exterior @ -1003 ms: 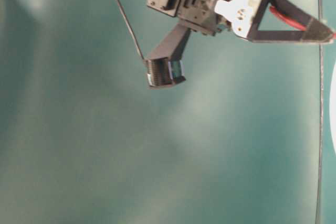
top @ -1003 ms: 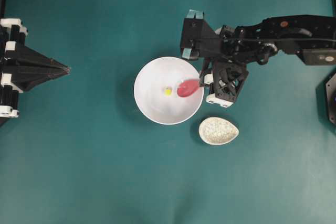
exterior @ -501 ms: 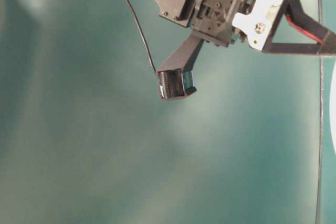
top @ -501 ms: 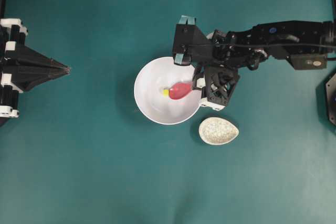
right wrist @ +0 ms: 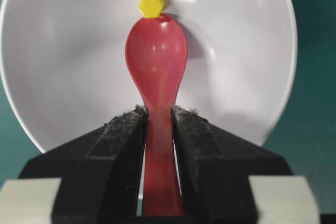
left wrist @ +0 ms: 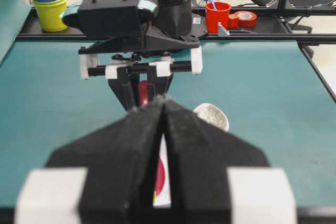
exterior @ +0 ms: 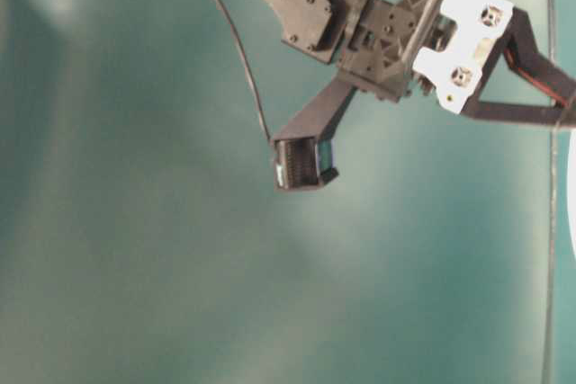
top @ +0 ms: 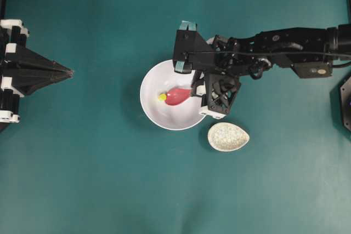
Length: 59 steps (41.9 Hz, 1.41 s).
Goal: Scoop the yellow hexagonal prism block from the bowl with a spoon using the right arm.
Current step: 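Push the spoon bowl under the yellow hexagonal block, then lift the spoon with the block up and right out of the bowl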
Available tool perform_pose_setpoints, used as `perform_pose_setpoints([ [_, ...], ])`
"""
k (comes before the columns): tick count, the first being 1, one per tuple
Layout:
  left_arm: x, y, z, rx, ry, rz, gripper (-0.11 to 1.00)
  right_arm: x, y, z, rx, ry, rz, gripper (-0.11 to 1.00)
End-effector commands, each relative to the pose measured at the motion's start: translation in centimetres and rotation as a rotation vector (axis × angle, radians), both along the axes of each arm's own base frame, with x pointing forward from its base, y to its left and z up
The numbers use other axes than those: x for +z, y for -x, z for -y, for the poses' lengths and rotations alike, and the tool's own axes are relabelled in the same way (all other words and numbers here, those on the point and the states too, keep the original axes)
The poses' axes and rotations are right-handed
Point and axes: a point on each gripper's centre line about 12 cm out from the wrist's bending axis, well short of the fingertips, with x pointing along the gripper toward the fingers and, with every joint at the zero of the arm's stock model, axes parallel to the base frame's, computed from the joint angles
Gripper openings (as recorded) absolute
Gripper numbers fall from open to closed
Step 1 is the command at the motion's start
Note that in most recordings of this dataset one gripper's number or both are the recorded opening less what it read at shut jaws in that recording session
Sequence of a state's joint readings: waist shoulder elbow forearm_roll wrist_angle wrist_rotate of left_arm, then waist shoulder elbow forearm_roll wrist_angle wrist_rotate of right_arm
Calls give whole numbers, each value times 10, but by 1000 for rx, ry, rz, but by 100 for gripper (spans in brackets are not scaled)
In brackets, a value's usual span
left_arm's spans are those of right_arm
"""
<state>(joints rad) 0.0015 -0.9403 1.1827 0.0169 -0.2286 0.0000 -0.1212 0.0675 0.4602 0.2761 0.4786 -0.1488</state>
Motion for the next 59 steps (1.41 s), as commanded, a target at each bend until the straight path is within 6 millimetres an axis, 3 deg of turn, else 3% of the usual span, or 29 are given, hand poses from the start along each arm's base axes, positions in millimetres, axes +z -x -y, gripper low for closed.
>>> perform_pose_setpoints([
  [1, 3, -2, 0, -1, -5, 8, 0, 16, -9, -1, 0, 5, 57, 24],
  [38, 4, -2, 0, 0, -3, 9, 0, 22, -18, 0, -12, 22, 127, 24],
  [59, 4, -2, 0, 0, -1, 9, 0, 25, -8, 2, -36, 40, 194, 24],
])
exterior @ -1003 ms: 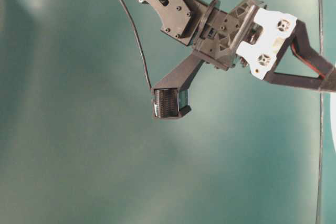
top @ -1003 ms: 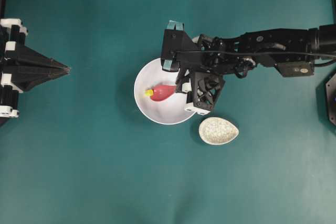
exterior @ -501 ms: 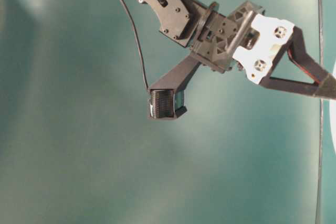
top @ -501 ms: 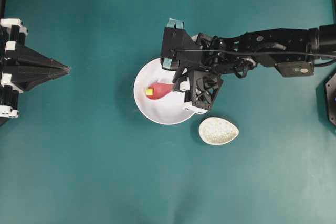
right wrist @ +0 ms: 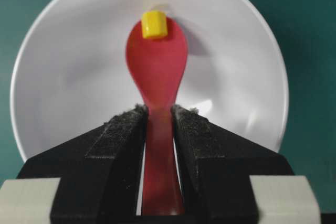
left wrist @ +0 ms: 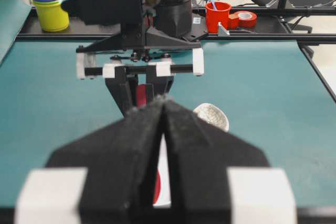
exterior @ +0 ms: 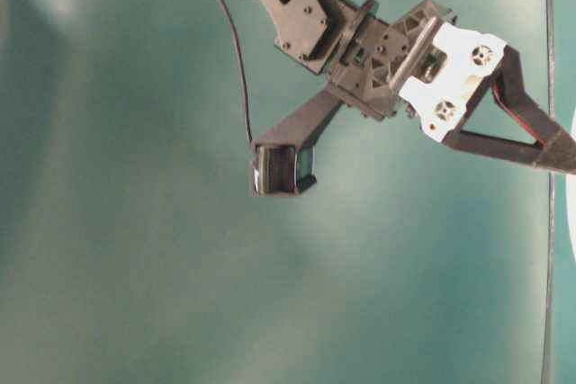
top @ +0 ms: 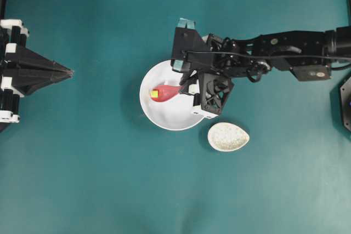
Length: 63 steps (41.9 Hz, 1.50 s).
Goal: Scoop the yellow hexagonal prism block from the bowl with a spoon using the right arm.
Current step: 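Lift the spoon with the block up and right out of the bowl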
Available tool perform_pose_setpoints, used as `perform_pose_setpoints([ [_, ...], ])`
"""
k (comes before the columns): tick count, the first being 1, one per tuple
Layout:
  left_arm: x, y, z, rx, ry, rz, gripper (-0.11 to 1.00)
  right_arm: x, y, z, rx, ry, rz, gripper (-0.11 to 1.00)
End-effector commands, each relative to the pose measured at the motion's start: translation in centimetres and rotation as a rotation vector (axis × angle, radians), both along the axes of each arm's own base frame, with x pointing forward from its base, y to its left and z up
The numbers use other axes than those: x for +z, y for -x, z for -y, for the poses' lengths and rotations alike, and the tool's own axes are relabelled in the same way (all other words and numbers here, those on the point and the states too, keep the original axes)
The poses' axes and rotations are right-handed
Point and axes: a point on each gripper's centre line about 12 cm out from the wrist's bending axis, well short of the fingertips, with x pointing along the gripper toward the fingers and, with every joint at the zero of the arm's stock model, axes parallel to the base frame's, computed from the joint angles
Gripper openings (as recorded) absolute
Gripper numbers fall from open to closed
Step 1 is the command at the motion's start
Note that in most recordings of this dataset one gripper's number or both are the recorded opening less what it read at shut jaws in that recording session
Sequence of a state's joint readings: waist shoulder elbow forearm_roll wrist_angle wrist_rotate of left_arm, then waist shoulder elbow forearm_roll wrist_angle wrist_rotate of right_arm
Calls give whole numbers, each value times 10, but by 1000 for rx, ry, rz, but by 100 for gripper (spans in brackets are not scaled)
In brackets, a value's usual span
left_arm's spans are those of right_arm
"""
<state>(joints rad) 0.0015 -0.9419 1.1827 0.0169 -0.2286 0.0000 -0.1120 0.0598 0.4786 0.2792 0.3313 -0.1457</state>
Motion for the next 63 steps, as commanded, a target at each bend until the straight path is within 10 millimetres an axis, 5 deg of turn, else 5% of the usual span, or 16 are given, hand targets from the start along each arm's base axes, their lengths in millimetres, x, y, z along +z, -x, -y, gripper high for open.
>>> perform_pose_setpoints([
  [1, 3, -2, 0, 0, -1, 6, 0, 19, 2, 0, -9, 11, 73, 24],
  [21, 3, -2, 0, -1, -3, 6, 0, 34, 34, 4, -91, 67, 319, 24],
  [38, 3, -2, 0, 0, -1, 6, 0, 59, 70, -13, -102, 113, 591, 24],
  [63, 5, -2, 0, -1, 6, 17, 0, 68, 93, -25, -77, 114, 671, 24],
])
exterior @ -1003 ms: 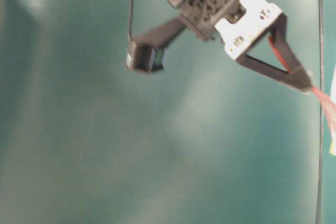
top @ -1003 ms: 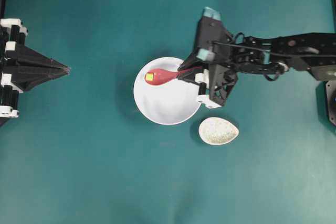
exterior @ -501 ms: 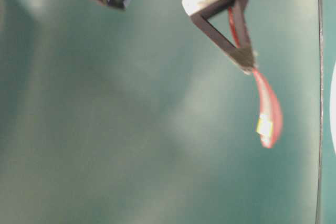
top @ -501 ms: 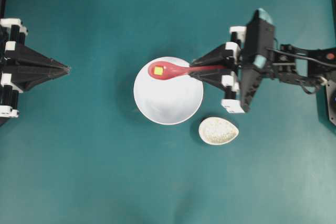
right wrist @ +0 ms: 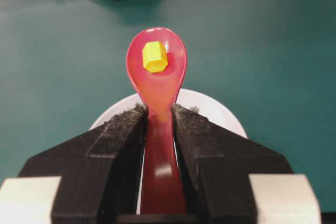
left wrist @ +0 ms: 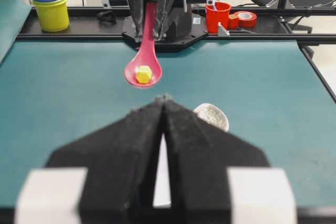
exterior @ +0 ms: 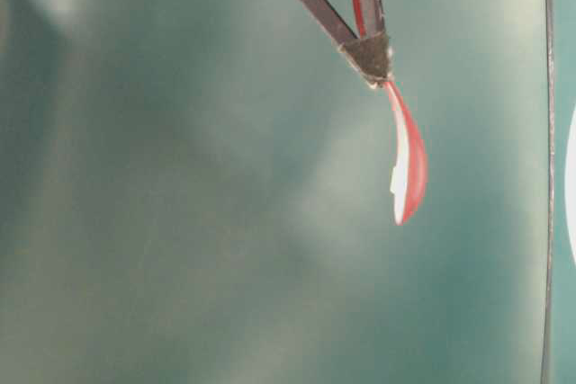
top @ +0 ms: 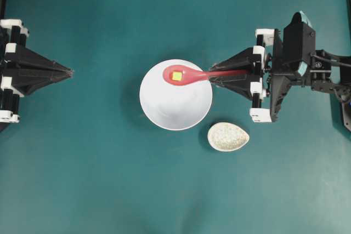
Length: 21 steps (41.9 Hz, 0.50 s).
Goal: Scoop the yellow hexagonal prism block from the bowl with a spoon using the right arm.
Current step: 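Lift the spoon with the block up and right out of the bowl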
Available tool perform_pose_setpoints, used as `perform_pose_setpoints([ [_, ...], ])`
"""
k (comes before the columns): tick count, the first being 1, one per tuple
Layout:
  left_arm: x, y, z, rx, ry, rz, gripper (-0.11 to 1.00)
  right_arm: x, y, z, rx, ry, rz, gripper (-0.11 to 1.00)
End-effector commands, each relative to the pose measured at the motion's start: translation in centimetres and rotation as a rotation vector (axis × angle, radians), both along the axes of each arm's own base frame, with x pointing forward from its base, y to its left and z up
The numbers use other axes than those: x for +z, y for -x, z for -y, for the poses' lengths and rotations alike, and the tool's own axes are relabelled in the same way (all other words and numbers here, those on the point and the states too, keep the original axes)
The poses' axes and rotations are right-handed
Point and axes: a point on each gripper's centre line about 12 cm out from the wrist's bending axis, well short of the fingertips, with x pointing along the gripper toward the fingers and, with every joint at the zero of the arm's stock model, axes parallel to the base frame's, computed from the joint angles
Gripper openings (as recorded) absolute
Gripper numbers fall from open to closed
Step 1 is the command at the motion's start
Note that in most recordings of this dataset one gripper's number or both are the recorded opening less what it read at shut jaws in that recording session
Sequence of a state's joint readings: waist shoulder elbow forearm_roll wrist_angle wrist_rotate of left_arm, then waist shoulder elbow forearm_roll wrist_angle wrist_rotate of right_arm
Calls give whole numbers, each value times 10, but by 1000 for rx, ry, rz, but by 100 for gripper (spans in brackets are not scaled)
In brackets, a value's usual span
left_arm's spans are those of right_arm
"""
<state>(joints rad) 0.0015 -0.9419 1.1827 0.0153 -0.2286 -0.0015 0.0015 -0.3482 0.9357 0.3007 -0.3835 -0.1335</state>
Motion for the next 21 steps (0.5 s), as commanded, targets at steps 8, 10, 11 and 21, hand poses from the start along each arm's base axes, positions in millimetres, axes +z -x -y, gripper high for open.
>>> perform_pose_setpoints([
  [8, 4, -2, 0, -1, 5, 14, 0, 13, 0, -5, 14, 11, 58, 24],
  [10, 4, -2, 0, -1, 5, 11, 0, 12, 0, -5, 15, 12, 60, 24],
  [11, 3, -2, 0, -1, 3, 8, 0, 12, 0, -5, 14, 12, 60, 24],
  [21, 5, -2, 0, -1, 5, 17, 0, 10, -2, -6, 14, 15, 65, 24],
])
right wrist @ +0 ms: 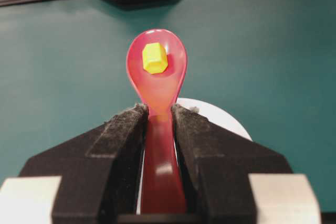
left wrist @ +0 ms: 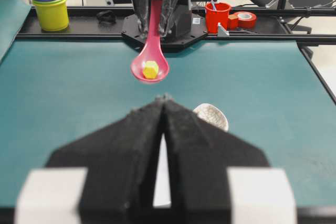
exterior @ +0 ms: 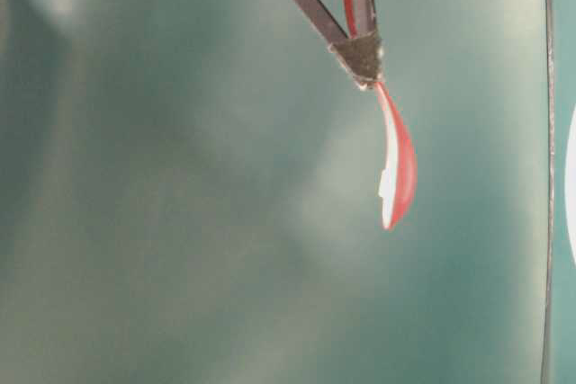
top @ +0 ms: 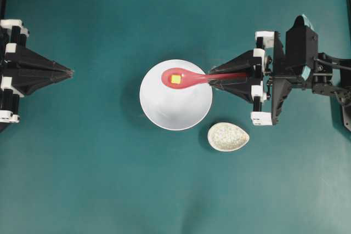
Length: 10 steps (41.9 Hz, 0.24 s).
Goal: Scoop the yellow hexagonal prism block from the bowl with a spoon using the right arm.
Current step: 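Lift the spoon with the block up and right out of the bowl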
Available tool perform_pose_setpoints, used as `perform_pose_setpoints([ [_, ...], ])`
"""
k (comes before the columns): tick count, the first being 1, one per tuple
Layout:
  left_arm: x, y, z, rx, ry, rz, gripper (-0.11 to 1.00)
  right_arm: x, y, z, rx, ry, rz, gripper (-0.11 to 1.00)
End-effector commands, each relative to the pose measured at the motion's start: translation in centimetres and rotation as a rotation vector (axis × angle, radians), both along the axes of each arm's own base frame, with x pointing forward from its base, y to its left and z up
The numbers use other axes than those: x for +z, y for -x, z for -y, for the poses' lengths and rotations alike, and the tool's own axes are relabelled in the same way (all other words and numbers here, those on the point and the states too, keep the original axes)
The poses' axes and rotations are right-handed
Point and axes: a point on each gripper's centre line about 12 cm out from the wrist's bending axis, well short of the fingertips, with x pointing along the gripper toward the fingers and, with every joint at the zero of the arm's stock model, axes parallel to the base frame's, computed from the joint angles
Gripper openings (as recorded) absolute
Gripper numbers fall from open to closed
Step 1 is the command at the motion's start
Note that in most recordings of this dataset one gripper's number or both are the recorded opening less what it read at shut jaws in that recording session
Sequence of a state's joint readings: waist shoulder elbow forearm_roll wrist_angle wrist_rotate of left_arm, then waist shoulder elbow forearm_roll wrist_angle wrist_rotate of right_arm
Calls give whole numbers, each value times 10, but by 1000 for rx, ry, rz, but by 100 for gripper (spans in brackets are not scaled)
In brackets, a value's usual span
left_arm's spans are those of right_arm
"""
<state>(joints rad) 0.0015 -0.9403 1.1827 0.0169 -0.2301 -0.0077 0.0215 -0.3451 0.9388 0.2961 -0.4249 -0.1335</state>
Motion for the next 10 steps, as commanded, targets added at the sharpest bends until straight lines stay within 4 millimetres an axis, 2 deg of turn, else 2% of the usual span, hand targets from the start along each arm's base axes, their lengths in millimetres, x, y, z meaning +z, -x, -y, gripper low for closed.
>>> perform_pose_setpoints([
  [1, 5, -1, 0, -1, 0, 18, 0, 8, -2, -1, 2, 4, 31, 24],
  [10, 7, -1, 0, -1, -8, 28, 0, 5, -2, -1, 4, 4, 20, 24],
])
